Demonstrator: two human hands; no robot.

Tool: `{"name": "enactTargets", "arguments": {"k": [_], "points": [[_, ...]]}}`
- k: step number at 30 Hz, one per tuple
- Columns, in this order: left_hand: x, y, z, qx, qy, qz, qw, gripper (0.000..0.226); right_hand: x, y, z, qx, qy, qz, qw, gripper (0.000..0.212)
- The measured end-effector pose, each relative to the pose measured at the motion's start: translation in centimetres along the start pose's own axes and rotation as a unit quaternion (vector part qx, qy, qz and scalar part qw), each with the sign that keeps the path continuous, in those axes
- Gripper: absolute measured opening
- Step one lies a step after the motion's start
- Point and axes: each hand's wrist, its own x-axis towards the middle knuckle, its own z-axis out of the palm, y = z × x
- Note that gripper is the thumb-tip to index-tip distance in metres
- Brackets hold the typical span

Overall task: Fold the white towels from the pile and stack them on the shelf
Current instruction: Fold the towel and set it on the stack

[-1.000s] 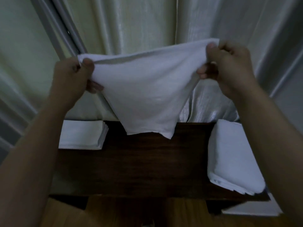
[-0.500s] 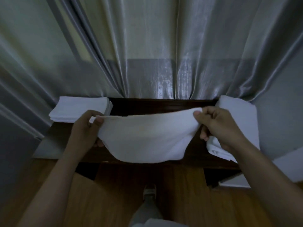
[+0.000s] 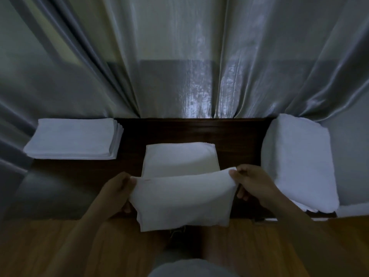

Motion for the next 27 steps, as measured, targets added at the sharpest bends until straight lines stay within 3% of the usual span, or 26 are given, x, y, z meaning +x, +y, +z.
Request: {"name": "enactTargets", "arguments": {"k": [9, 14, 18, 22, 27], "points": [[13.2, 2.2, -2.2, 0.005, 0.029, 0.026, 0.999, 0.022, 11.7, -3.6, 0.9, 0.023, 0.033, 0.031, 0.999, 0.012], [19.2, -0.2, 1.9, 0.085, 0.022, -0.036, 0.995, 0.026, 17.7, -1.4, 3.7, -0.019, 0.061, 0.083, 0.995, 0.015], [21.2, -1.6, 5.1, 0.035, 0.076, -0.072, 0.994, 0.026, 20.3, 0.6, 5.7, -0.079, 0.078, 0.070, 0.991, 0.018], [22.1, -1.3, 6.6, -0.007, 0.144, -0.104, 0.984, 0.028, 21.8, 0.2, 6.7, -0.034, 0.086, 0.081, 0.992, 0.014], [22.7, -0.6, 7.3, -0.071, 0.152, -0.143, 0.976, 0.030, 23.3, -0.5, 7.6, 0.016, 0.081, 0.112, 0.990, 0.022]]}}
